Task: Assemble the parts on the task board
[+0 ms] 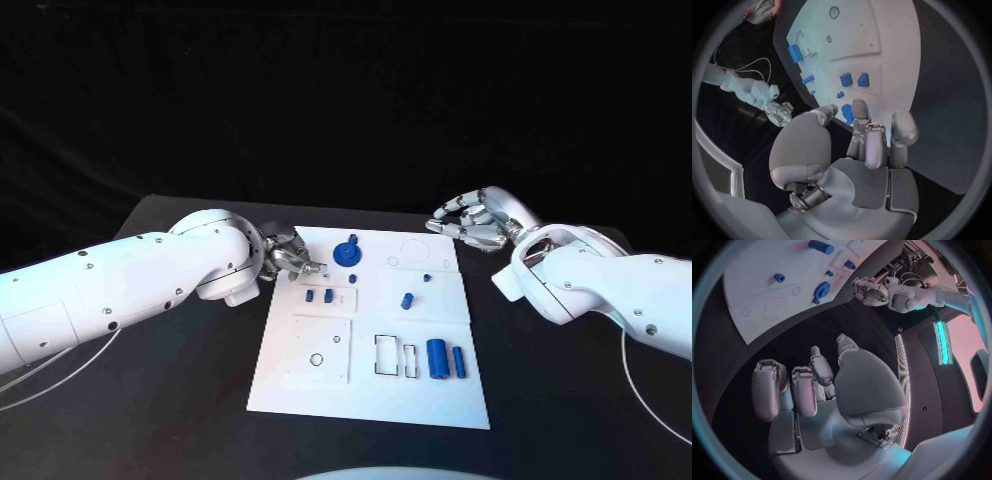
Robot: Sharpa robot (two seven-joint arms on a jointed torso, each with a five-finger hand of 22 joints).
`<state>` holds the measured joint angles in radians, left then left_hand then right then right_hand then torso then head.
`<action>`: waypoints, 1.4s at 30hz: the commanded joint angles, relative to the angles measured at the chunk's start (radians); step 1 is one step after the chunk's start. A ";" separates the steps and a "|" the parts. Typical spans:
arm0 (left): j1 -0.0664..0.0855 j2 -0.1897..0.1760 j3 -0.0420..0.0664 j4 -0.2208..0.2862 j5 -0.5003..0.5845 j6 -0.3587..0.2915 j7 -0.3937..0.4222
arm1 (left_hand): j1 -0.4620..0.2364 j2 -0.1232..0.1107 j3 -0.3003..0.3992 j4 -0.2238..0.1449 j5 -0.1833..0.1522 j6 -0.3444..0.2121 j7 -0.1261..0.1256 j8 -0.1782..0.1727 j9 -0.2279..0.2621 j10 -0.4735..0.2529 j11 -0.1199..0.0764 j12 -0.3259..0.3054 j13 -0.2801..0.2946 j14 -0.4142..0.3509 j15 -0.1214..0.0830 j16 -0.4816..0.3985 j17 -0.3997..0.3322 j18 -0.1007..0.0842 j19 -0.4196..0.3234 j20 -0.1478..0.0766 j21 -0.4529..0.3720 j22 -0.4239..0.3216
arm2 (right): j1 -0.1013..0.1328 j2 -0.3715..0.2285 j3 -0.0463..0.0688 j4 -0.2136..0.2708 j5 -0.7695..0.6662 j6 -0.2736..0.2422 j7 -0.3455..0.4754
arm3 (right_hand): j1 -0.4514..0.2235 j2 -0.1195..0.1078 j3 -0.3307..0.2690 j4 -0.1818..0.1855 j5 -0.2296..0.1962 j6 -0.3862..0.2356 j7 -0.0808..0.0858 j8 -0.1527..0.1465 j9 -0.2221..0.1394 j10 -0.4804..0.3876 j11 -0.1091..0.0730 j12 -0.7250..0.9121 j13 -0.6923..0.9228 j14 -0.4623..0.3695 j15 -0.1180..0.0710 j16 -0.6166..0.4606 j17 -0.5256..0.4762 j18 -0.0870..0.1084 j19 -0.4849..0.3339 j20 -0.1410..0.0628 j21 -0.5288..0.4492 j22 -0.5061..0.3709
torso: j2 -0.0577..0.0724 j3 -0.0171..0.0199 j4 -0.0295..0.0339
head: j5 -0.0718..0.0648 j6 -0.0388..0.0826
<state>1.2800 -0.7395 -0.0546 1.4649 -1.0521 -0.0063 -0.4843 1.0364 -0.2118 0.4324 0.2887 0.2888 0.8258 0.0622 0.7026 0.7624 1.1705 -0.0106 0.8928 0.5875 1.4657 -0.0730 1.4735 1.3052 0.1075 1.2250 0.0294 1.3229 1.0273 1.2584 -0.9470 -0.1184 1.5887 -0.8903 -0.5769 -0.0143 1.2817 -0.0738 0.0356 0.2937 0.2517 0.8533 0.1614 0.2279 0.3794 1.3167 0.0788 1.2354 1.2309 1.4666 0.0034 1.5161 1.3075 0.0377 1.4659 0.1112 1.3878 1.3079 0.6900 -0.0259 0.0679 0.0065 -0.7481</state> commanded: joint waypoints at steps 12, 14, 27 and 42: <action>-0.011 0.105 -0.042 -0.071 -0.189 -0.260 0.497 | 0.378 -0.057 0.149 -0.131 -0.008 -0.183 0.123 -0.194 -0.183 -0.362 0.126 -0.253 -0.183 -0.272 0.116 -0.329 -0.511 0.074 -0.311 0.104 -0.287 -0.389 | -0.001 0.003 0.000 0.001 -0.007 -0.003 0.014 | -0.010 0.004 -0.007 -0.001 0.005 -0.002 -0.003 0.007 -0.002 -0.004 -0.005 0.000 -0.001 0.072 -0.005 -0.004 0.121 0.011 0.002 -0.008 -0.008 0.123 | 0.002 -0.0015 -0.0006 | -0.013 0.006; -0.014 0.121 -0.048 -0.088 -0.242 -0.255 0.505 | 0.375 -0.067 0.144 -0.134 -0.013 -0.166 0.125 -0.208 -0.209 -0.380 0.131 -0.280 -0.209 -0.269 0.121 -0.321 -0.516 0.075 -0.311 0.110 -0.285 -0.388 | -0.001 0.003 0.000 0.001 -0.007 -0.003 0.015 | -0.010 0.004 -0.007 -0.002 0.006 -0.002 -0.003 0.007 -0.002 -0.004 -0.006 0.000 -0.001 0.072 -0.005 -0.004 0.121 0.012 0.002 -0.008 -0.009 0.123 | 0.002 -0.0008 -0.0013 | -0.013 0.007; -0.038 0.184 -0.064 -0.150 -0.445 -0.167 0.445 | 0.371 -0.073 0.081 -0.165 -0.012 -0.091 0.108 -0.278 -0.334 -0.368 0.131 -0.362 -0.329 -0.191 0.118 -0.217 -0.460 0.077 -0.279 0.113 -0.251 -0.370 | -0.001 0.004 0.000 0.001 -0.007 -0.004 0.017 | -0.008 0.006 -0.007 -0.003 0.009 -0.002 -0.004 0.008 -0.002 -0.005 -0.006 -0.001 -0.002 0.072 -0.005 -0.004 0.121 0.012 0.001 -0.008 -0.010 0.123 | 0.002 -0.0001 -0.0004 | -0.018 0.002; -0.049 0.215 -0.064 -0.181 -0.507 -0.099 0.374 | 0.385 -0.063 0.077 -0.173 -0.014 -0.041 0.111 -0.298 -0.382 -0.329 0.131 -0.388 -0.380 -0.115 0.118 -0.125 -0.361 0.052 -0.171 0.111 -0.146 -0.226 | -0.001 0.005 0.000 0.002 -0.007 -0.005 0.019 | -0.007 0.007 -0.007 -0.003 0.011 -0.003 -0.004 0.008 -0.002 -0.005 -0.006 -0.001 -0.003 0.072 -0.005 -0.005 0.120 0.012 0.001 -0.008 -0.010 0.122 | 0.001 -0.0006 -0.0005 | -0.022 0.002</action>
<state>1.2310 -0.5285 -0.1197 1.2849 -1.5215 -0.1391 -0.0822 1.4133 -0.2748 0.5038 0.1180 0.2787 0.7799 0.1732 0.4081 0.3821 0.8353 0.1194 0.5079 0.2101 1.3434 0.0460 1.3454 0.9440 0.1732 1.0459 0.1417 1.1736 0.7984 1.2582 -0.9417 -0.1184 1.5891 -0.8903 -0.5822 -0.0058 1.2778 -0.0698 0.0319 0.2924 0.2556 0.8534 0.1614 0.2317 0.3788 1.3132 0.0753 1.2353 1.2300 1.4666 0.0034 1.5161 1.3074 0.0377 1.4659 0.1112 1.3841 1.3074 0.6914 -0.0263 0.0681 -0.0140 -0.7471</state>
